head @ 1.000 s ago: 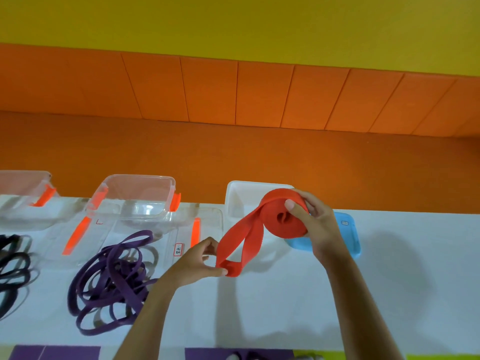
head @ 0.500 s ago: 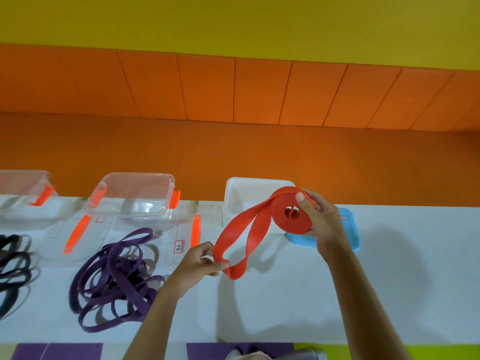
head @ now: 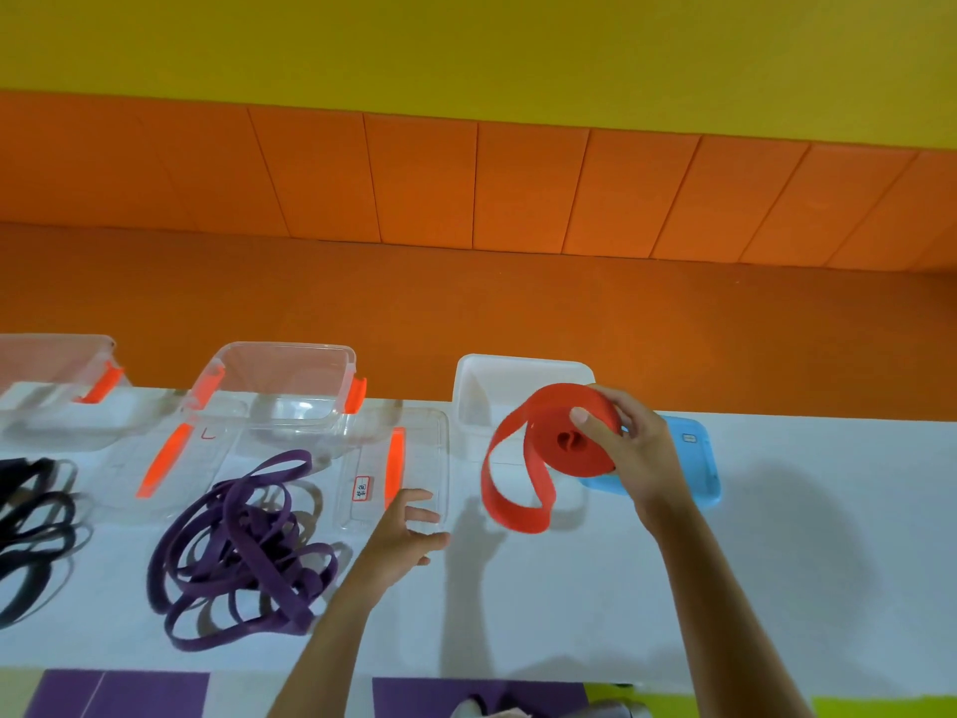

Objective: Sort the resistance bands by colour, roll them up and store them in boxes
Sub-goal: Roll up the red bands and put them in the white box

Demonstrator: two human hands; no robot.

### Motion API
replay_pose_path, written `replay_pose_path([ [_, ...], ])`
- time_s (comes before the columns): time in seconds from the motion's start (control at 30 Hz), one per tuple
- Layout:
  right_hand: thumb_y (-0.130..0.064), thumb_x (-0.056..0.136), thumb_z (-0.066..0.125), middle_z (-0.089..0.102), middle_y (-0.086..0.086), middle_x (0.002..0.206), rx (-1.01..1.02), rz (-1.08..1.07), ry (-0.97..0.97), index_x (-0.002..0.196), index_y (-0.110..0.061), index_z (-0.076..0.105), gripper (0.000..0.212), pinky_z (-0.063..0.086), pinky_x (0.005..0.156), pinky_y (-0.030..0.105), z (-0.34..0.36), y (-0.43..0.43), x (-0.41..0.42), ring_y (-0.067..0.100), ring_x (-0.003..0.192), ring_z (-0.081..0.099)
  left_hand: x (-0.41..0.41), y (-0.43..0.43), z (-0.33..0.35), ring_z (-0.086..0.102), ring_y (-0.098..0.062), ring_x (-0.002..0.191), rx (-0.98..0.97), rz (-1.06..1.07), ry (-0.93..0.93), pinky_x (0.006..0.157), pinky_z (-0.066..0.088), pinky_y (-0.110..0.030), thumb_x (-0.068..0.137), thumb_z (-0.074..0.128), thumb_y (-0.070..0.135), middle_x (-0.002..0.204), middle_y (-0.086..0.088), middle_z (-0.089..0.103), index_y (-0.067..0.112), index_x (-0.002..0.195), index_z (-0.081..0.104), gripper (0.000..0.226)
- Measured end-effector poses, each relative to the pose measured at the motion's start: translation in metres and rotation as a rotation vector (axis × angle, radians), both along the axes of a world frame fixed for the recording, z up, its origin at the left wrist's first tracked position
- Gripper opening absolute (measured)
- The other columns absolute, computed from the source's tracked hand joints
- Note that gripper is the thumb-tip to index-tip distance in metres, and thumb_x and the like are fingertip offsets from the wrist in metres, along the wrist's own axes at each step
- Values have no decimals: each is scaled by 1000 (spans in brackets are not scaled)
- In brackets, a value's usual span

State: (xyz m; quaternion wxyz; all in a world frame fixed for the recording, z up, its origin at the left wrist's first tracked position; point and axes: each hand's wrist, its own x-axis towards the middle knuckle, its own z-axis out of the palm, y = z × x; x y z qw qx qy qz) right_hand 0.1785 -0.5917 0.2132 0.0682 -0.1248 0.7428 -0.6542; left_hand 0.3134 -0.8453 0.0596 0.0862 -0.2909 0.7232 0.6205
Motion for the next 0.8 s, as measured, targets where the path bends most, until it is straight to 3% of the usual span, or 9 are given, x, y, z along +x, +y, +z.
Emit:
replay_pose_path([
  [0.1, -50, 75, 85, 73, -24, 108, 73, 61, 59, 105, -55, 70, 34, 58, 75, 16, 2, 4, 1, 1, 103, 67, -6, -7, 25, 64, -17, 112, -115, -120, 10, 81, 51, -24, 80, 92, 26, 132, 4, 58, 33, 139, 50, 72],
  [0.2, -49, 74, 83, 70, -31, 108, 129, 116, 116, 104, -66, 65, 39, 56, 75, 13, 5, 7, 3, -6, 105, 64, -21, 2, 77, 56, -2, 127, -171, -179, 264, 90, 49, -18, 77, 92, 45, 139, 21, 55, 43, 143, 48, 79],
  [0.27, -48, 73, 83, 69, -33, 108, 133, 136, 127, 104, -67, 65, 41, 55, 75, 12, 6, 8, 5, -8, 105, 63, -33, 16, 110, 49, 8, 134, -189, -267, 417, 106, 43, -18, 79, 89, 51, 146, 32, 50, 48, 147, 45, 82],
  [0.37, -48, 73, 84, 69, -34, 108, 153, 172, 150, 105, -66, 65, 42, 53, 76, 9, 7, 7, 8, -10, 107, 62, -49, 35, 137, 46, 9, 139, -236, -398, 485, 116, 36, -21, 80, 86, 55, 149, 32, 52, 46, 149, 47, 80],
  [0.43, -47, 73, 85, 70, -33, 109, 152, 200, 157, 106, -64, 66, 41, 53, 77, 8, 8, 7, 10, -8, 108, 63, -56, 41, 141, 56, 8, 132, -232, -431, 484, 115, 42, -20, 84, 87, 44, 138, 26, 64, 39, 143, 58, 66],
  [0.5, -47, 73, 86, 70, -31, 110, 155, 220, 149, 106, -63, 67, 41, 54, 76, 9, 8, 8, 12, -6, 109, 64, -58, 41, 140, 66, 6, 119, -204, -400, 493, 104, 51, -16, 82, 90, 33, 121, 24, 73, 36, 128, 69, 51],
  [0.6, -45, 74, 87, 71, -27, 112, 147, 234, 138, 108, -58, 69, 40, 55, 79, 11, 6, 11, 13, -2, 110, 65, -56, 40, 140, 73, 0, 107, -168, -335, 533, 90, 55, -11, 73, 95, 36, 110, 23, 77, 47, 110, 74, 44],
  [0.7, -41, 75, 88, 72, -23, 116, 121, 261, 106, 114, -50, 70, 44, 57, 82, 16, 9, 12, 12, 1, 112, 66, -54, 40, 141, 75, -6, 102, -143, -291, 554, 88, 61, -23, 65, 97, 45, 107, 18, 79, 48, 106, 76, 46],
  [0.8, -40, 74, 93, 75, -17, 116, 53, 259, 72, 112, -43, 74, 43, 58, 84, 20, 10, 10, 13, 6, 112, 68, -49, 39, 138, 75, -8, 109, -113, -298, 536, 92, 63, -33, 67, 97, 44, 112, 14, 79, 37, 115, 76, 53],
])
